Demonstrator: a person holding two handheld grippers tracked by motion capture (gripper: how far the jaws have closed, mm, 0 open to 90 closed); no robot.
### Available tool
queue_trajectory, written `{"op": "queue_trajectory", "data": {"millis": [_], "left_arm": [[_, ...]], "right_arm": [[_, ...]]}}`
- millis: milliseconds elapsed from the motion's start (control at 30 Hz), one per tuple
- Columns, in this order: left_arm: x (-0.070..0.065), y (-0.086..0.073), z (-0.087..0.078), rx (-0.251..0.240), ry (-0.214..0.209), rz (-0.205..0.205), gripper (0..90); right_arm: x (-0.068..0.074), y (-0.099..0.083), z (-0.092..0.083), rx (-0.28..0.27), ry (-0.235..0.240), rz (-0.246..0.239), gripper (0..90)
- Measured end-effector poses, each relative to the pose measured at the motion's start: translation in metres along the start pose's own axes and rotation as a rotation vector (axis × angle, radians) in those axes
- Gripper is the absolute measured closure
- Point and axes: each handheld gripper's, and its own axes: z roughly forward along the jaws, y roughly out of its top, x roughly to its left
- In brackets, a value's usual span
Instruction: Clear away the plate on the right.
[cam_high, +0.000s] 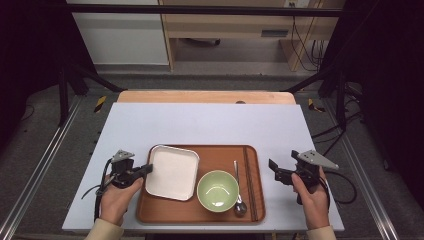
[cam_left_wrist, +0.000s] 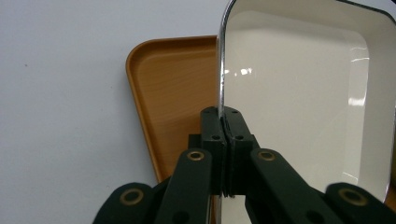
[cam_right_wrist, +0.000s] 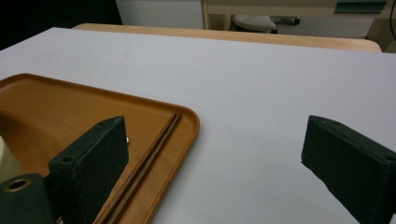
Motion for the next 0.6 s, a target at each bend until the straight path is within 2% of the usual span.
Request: {"op": "queue_trajectory", "data": {"millis": [133, 400, 600], "left_arm": [[0.003, 0.007, 0.009, 0.05, -0.011, -0.025, 88.7], [0.009, 0.007, 0.02, 0.083, -0.027, -0.097, 88.6], [0.011, 0.005, 0.023, 0.102, -0.031, -0.107, 88.5]], "right_arm": [[0.0, -0.002, 0.003, 0.022, 0.012, 0.009, 7.9], [-0.002, -0.004, 0.005, 0.038, 0.021, 0.014, 8.0], [-0.005, -0.005, 0.005, 0.054, 0.037, 0.045, 8.2]]}}
